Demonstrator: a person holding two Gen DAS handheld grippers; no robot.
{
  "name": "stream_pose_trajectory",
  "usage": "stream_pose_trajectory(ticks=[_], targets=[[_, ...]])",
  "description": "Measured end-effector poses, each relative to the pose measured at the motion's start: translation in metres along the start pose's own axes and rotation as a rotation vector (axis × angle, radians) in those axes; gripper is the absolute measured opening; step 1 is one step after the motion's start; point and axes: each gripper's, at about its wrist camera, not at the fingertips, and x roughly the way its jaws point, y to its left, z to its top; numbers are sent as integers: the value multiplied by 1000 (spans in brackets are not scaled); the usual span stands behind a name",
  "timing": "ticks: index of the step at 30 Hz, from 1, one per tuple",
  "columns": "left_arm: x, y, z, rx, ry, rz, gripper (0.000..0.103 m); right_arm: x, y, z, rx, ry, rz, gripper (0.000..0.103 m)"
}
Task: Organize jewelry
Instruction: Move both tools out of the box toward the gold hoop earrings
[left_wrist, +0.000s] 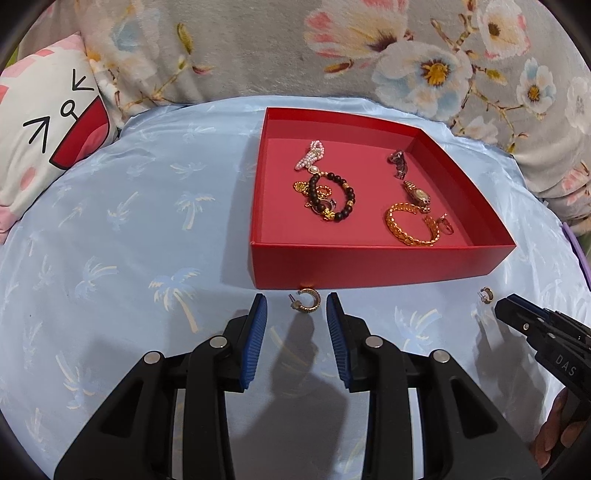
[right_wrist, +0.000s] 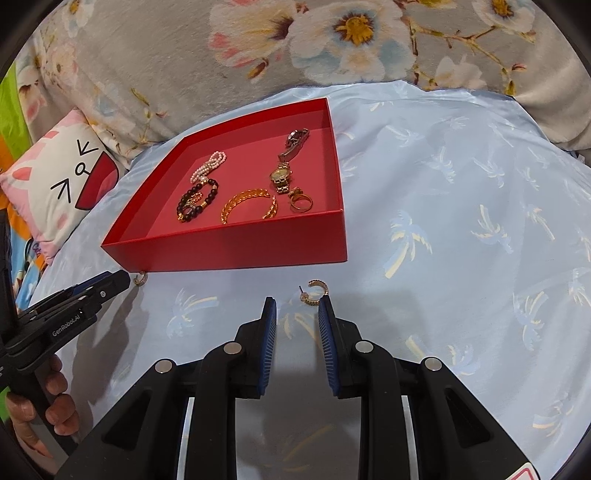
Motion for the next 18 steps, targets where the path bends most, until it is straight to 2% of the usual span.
stream_pose_trajectory(ticks=[2,4,5,6,9,18], targets=[[1,-1,-1,0,4,-1,33,1,0,-1,-2,1,-2,23],[3,-2,-2,0,6,3,41,1,0,-1,-6,2,-11,23],[3,-3,-3,0,3,7,49,2,0,-1,-8,3,-14,24],[2,-4,-3,3,-3,10,51,3,0,-1,-8,4,-17,27],[4,-7,-3,16,-2,10,51,7,-3,0,-8,9,-25,31],[12,-10,0,24,8,12,51,20,1,5,-37,22,-41,31]])
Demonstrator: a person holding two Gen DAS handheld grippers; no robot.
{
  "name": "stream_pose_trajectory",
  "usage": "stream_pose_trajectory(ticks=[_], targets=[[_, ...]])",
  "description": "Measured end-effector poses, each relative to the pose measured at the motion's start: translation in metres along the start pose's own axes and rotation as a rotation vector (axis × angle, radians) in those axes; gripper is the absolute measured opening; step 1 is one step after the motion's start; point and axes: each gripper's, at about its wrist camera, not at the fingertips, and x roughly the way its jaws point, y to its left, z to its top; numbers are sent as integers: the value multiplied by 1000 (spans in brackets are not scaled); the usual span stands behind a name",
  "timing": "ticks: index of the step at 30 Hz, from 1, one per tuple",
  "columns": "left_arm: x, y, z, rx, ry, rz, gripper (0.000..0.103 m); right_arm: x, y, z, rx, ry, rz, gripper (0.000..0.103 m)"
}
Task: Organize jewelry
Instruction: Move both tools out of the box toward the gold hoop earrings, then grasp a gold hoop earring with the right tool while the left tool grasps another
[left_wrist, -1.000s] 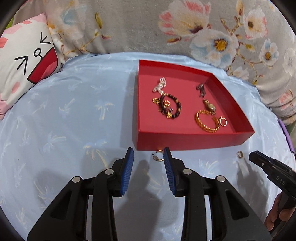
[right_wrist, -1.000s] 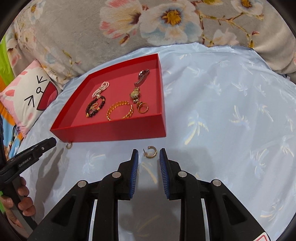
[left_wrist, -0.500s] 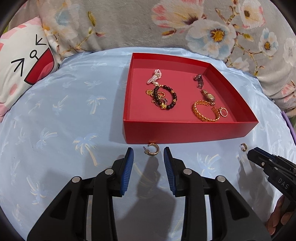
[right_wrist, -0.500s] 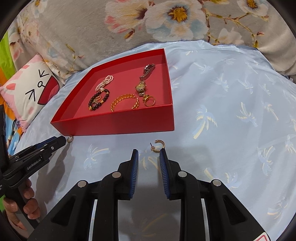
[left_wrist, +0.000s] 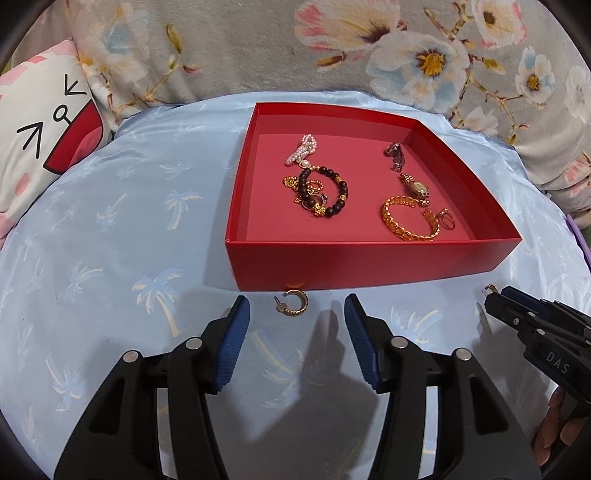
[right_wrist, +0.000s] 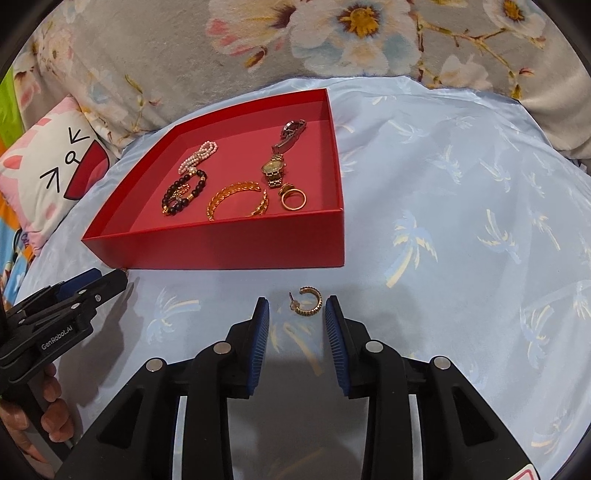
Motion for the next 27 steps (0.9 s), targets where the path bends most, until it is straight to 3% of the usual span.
stream_pose_trajectory(ticks=[3,7,11,13,15,27], targets=[[4,0,3,-4,9,-3,51,3,3,3,-14,2,-11,31],[10,0,6,-6,29,-7,51,5,5,5,-19,3,-33,18],[12,-1,7,-1,31,-6,44,6,5,4,-22,3,-38,16],[11,-2,7,0,30,-12,35,5,4,4,-21,2,-37,16],[11,0,7,-6,30,-31,18,5,3,4,-18,1,-32,16],[-1,-4,2,4,28,-66,18,-5,7,0,-23,-21,-23,16]])
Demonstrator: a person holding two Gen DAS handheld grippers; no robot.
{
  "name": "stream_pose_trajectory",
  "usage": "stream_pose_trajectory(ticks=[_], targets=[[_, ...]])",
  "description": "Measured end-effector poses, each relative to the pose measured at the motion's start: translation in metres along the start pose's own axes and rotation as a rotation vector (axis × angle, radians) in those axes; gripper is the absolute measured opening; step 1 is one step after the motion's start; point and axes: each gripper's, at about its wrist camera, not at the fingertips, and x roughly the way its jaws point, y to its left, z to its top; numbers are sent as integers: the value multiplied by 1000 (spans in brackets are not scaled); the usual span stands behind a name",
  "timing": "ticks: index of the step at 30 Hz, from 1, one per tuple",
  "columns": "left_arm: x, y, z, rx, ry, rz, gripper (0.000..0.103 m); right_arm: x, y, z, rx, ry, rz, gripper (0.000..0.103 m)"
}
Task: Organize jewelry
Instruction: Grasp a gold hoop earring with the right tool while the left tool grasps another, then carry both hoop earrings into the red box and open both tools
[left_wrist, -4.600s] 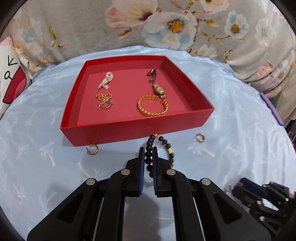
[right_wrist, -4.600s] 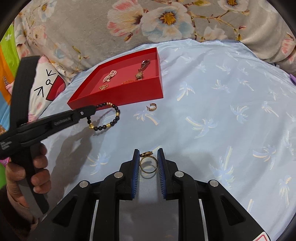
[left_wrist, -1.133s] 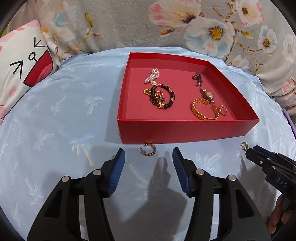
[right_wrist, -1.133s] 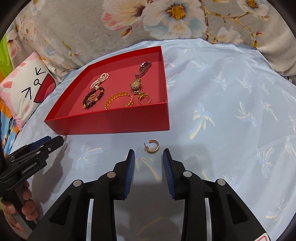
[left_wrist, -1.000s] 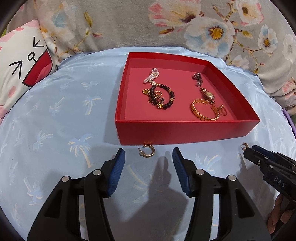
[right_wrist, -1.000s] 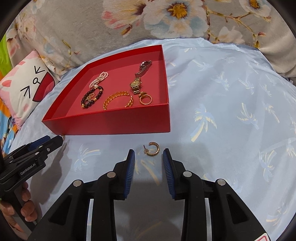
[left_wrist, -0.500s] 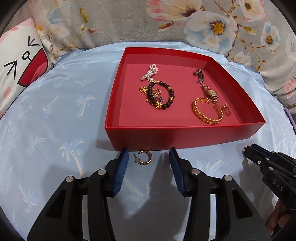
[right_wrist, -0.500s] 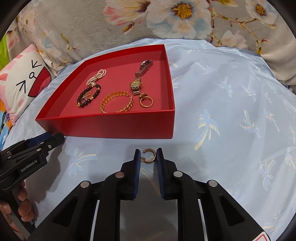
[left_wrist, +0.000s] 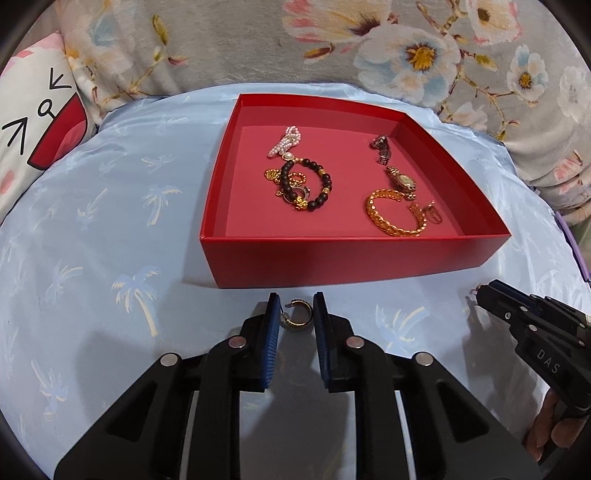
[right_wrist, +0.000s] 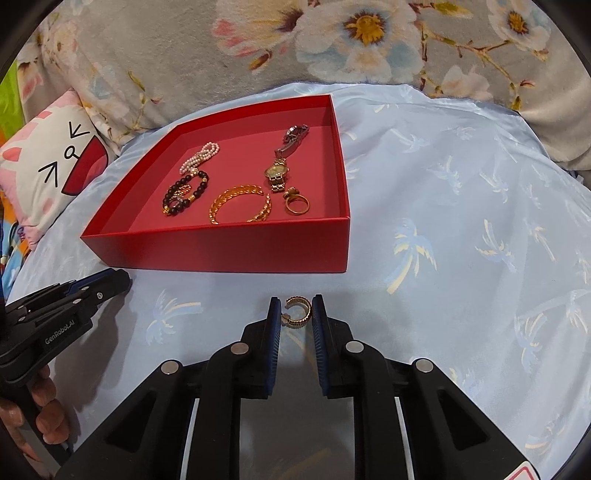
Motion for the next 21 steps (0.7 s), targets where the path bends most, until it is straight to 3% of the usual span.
stream_pose_trajectory(ticks=[12,21], targets=[[-50,-9,12,17,-81,-40,18,-36,19,8,-24,-65,42,16],[-64,-15,55,49,-166,-43,18,-62,27,56,-51,-157,70,16]])
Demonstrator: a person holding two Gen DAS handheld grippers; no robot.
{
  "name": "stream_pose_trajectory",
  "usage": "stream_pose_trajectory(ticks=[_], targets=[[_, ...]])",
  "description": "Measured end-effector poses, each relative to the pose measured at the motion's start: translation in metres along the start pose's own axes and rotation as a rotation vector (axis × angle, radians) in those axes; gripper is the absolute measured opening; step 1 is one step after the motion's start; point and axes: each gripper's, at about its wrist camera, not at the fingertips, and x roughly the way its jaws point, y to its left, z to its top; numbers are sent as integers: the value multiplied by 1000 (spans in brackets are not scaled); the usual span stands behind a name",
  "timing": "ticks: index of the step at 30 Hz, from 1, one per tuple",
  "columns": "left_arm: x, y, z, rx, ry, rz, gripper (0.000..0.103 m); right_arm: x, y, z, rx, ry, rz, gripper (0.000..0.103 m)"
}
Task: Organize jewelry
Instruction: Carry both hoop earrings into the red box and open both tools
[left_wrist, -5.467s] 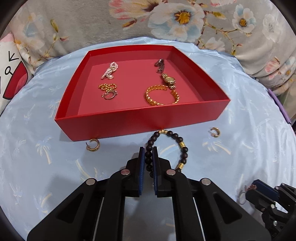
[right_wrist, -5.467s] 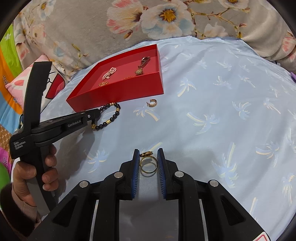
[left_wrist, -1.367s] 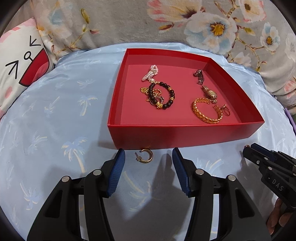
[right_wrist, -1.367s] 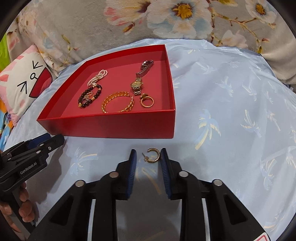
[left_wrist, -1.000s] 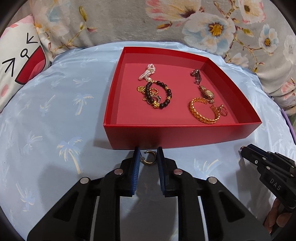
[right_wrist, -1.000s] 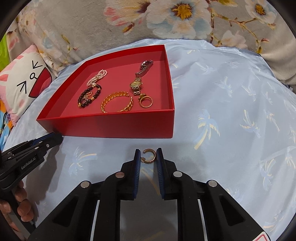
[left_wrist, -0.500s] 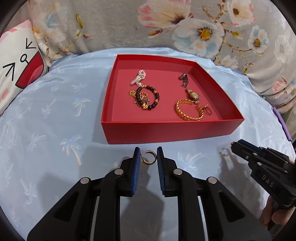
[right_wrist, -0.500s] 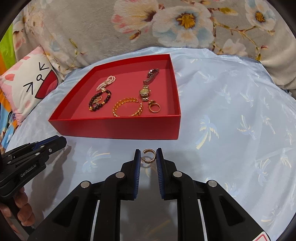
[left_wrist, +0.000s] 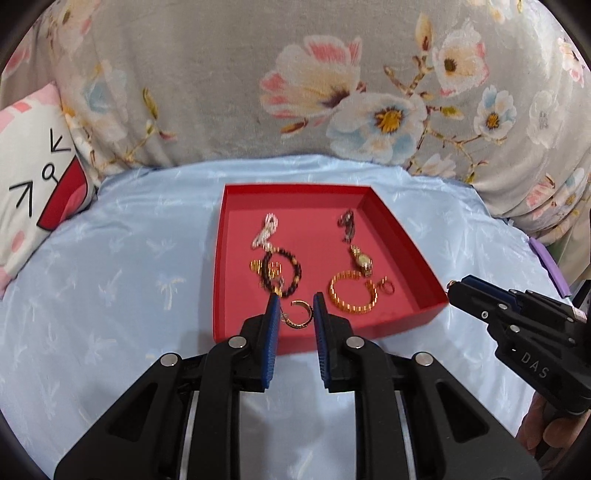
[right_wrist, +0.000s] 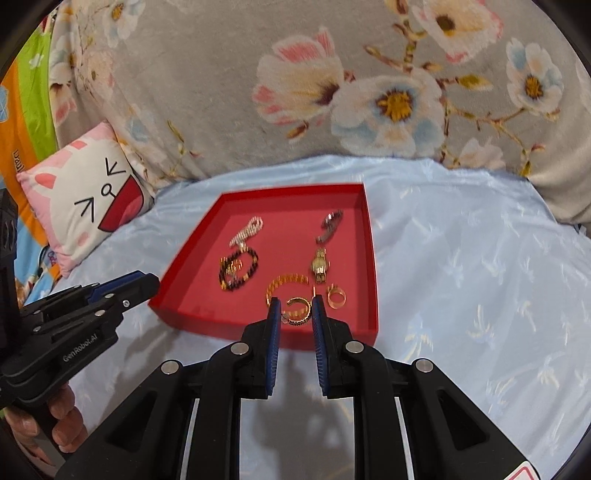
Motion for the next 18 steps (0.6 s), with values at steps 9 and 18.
stream_pose_trajectory(ticks=[9,18], targets=[[39,0,39,-7,-10,7,18,33,-7,45,17,-13,12,16],[81,-1,51,-3,17,30,18,81,-9,56,23,29,0,16]])
